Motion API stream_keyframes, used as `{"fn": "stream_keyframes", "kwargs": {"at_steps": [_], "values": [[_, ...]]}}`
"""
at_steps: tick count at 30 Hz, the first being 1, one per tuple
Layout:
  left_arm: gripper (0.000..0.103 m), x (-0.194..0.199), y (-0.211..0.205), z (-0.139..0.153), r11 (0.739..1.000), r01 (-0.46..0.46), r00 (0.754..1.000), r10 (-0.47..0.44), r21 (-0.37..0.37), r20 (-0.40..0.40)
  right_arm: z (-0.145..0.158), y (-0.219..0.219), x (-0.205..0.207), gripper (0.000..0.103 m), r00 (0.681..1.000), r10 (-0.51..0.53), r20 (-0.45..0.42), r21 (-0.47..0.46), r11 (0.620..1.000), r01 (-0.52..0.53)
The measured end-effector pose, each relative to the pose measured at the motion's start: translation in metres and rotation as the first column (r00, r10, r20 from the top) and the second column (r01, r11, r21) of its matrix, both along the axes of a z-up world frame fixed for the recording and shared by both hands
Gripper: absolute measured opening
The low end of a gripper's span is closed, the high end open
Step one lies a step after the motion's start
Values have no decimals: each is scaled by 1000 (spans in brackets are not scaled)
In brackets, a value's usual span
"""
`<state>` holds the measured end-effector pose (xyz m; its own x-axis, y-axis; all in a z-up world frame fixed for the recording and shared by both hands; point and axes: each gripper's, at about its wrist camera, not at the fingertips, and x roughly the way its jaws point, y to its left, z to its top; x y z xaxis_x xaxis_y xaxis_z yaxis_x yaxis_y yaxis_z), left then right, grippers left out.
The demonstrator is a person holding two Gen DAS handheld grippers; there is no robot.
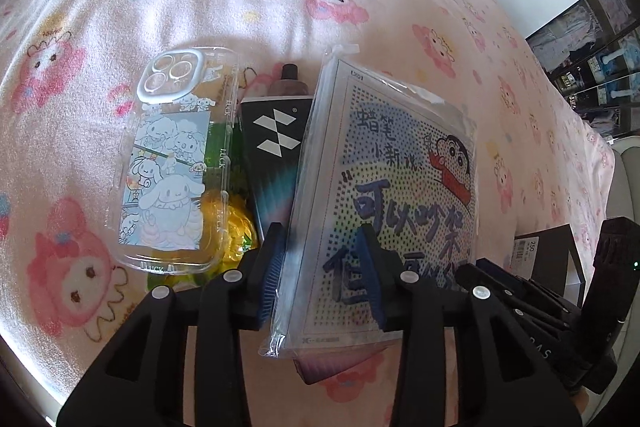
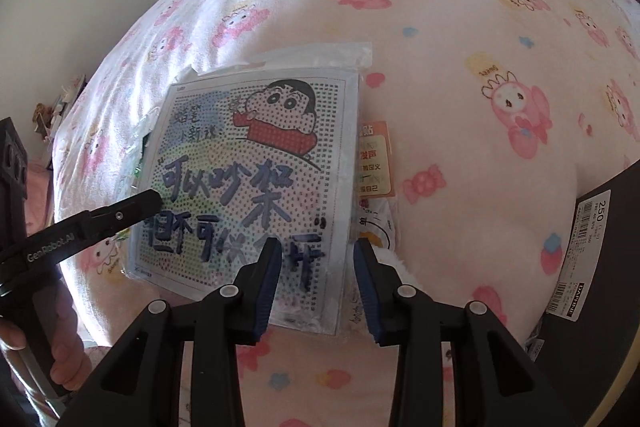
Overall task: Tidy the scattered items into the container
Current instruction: 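Grasp the bagged Shin-chan bead-art kit with the left gripper and lift it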
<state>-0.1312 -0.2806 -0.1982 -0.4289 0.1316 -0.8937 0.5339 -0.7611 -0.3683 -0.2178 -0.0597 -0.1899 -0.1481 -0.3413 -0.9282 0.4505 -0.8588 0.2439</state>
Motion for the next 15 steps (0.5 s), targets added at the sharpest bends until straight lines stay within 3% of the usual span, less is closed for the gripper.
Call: {"fn": "stream_keyframes", "kwargs": {"at_steps": [5, 8, 15], "values": [[42, -2, 4, -3, 999, 29, 1000, -28, -35, 13, -10, -3, -6, 38, 999, -6, 34, -48, 999, 8], [47, -6, 16, -1, 992, 67, 998, -65, -107, 20, -7, -6, -2, 38, 1000, 19, 18, -35, 999, -18], [44, -4, 18, 21, 987, 112, 988, -123, -119, -92, 26, 11, 13, 36, 998, 10, -63, -45, 999, -13]]}}
